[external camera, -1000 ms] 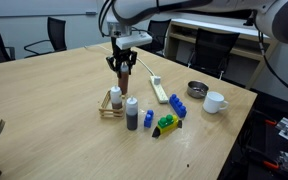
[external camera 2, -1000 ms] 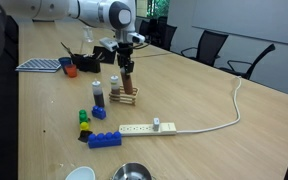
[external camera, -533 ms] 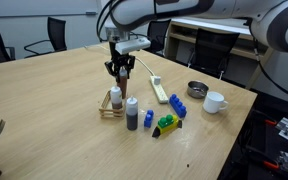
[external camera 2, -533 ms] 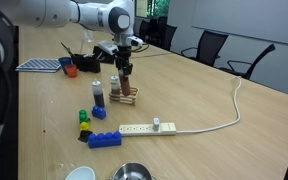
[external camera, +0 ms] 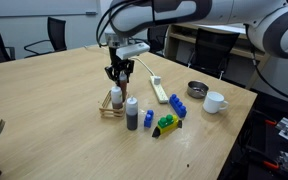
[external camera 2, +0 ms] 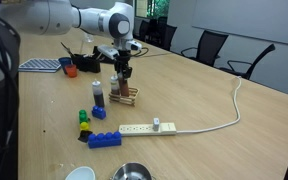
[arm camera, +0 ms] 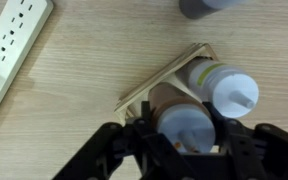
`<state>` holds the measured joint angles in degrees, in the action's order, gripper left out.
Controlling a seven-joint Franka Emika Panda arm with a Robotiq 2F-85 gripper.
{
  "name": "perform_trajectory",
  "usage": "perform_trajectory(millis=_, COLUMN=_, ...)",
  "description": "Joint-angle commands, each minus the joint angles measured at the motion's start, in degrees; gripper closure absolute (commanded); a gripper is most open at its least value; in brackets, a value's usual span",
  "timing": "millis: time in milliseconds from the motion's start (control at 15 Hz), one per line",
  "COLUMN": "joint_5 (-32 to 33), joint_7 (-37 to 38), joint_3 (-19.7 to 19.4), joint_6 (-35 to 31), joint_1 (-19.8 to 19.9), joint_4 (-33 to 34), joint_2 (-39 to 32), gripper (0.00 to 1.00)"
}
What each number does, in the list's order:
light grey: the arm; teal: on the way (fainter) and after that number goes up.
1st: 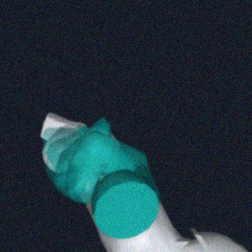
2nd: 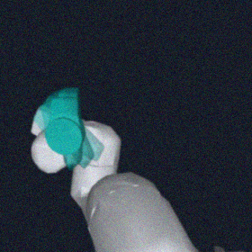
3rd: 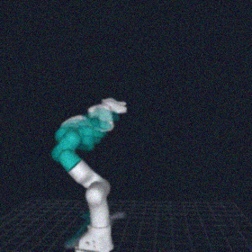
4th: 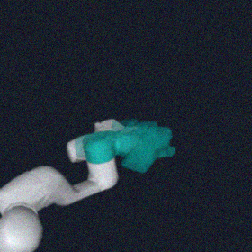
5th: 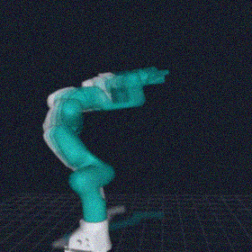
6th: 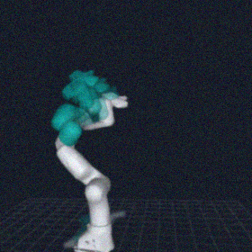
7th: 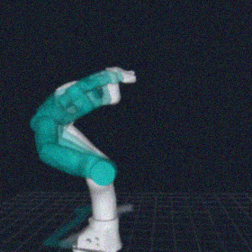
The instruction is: Put the sauce bottle on the right inside the box
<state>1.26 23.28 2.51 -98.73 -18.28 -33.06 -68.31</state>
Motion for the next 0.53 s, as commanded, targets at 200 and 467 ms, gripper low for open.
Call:
perform_trajectory(millis=200, joint_5=-0.4, joint_7=-3.2, joint_3=0.6, joint_6=2.6, joint_1=0.3, joint_4=3.9, joint_2=-3.0, gripper=0.72)
perform_trajectory(millis=467, joint_5=-0.6, joint_7=-3.1, joint_3=0.7, joint_6=3.4, joint_1=0.4, joint_4=4.1, joint_2=-3.5, gripper=0.27)
